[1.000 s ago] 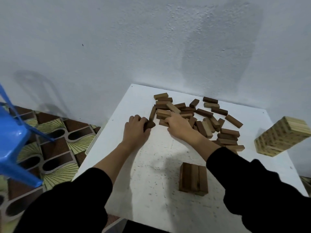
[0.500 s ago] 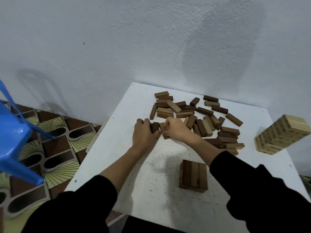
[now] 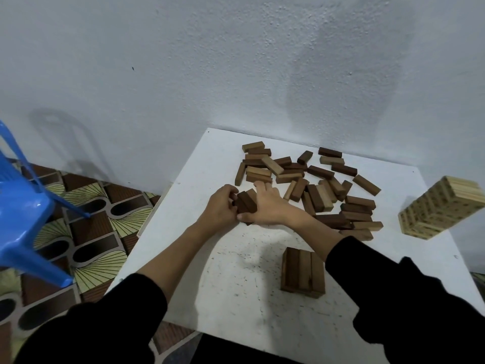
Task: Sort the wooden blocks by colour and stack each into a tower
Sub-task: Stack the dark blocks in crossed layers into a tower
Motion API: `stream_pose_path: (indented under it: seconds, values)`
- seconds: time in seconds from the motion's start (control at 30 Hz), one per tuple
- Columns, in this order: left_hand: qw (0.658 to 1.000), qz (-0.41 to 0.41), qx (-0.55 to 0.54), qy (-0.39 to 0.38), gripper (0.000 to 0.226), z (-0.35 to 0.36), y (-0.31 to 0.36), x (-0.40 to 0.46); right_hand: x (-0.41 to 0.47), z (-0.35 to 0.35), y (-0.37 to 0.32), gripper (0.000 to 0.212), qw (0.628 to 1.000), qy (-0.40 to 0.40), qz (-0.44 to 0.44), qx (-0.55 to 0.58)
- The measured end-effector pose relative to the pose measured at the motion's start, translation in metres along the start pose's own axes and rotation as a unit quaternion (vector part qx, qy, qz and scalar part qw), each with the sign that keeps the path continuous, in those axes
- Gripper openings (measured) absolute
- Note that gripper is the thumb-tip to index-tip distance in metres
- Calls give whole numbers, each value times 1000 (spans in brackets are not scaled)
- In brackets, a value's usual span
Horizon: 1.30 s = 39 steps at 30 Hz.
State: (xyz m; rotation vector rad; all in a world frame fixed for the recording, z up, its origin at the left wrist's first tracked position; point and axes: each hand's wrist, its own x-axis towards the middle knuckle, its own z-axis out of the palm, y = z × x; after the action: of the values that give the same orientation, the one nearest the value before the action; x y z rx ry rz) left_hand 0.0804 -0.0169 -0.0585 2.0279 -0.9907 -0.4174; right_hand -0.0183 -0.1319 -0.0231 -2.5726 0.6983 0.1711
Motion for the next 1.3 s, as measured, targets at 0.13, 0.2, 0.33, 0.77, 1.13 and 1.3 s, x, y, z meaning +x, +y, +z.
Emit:
stream_pose_path:
  seconds: [0.13, 0.2, 0.33, 0.77, 1.13, 1.3]
  values:
    - [1000, -19, -8, -8, 35, -5, -6, 1, -6, 2, -4, 104, 999, -5, -13, -47]
    - [1000, -15, -16, 10, 37, -5, -7, -1, -6, 5, -4, 99, 998, 8, -16, -65]
    - [999, 20, -13, -25, 65, -9, -12, -5, -6, 1, 0, 97, 999, -14, -29, 5]
    - [995, 23, -68, -63, 92, -2, -20, -18, -15, 6, 11, 102, 991, -17, -34, 128]
    - [997, 23, -74, -28, 86, -3, -22, -24, -19, 11, 16, 91, 985, -8, -57, 161]
    - [996, 33, -78, -29, 88, -3, -23, -25, -19, 11, 18, 96, 980, -13, -36, 195]
